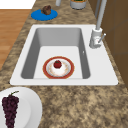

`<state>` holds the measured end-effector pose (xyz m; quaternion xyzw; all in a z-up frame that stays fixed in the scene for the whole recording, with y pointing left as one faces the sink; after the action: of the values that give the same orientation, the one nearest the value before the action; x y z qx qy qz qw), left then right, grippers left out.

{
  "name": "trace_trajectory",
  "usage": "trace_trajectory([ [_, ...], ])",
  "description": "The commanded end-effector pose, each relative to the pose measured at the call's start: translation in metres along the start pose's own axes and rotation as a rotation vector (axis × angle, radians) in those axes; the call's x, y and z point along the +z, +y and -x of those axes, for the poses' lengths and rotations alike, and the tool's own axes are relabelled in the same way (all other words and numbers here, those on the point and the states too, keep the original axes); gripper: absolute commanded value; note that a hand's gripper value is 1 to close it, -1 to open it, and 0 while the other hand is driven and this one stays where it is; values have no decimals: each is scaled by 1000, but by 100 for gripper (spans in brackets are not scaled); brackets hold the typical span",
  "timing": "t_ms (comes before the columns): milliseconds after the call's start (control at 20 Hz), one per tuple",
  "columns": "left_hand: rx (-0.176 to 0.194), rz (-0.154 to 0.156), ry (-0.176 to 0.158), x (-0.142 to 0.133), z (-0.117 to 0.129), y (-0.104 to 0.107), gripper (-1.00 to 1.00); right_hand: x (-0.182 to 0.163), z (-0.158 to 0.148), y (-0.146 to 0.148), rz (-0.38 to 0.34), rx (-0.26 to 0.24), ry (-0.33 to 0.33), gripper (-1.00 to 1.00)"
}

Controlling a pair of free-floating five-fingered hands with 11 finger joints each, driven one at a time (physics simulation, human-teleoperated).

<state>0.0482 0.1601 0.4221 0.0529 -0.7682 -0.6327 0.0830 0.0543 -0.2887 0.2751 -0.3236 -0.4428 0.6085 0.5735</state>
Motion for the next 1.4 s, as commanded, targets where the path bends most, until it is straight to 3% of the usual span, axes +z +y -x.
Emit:
trace_trajectory([
  [0, -15, -131, 42, -3, -1, -1, -100, 0, 0, 0, 0, 0, 0, 0],
  [450, -40, -143, 44, -9, -1, -2, -100, 0, 0, 0, 0, 0, 0, 0],
  [850, -17, -157, 59, -12, -2, 12, -100, 0, 0, 0, 0, 0, 0, 0],
  [1350, -31, -185, 62, -17, -6, 24, -100, 0, 0, 0, 0, 0, 0, 0],
])
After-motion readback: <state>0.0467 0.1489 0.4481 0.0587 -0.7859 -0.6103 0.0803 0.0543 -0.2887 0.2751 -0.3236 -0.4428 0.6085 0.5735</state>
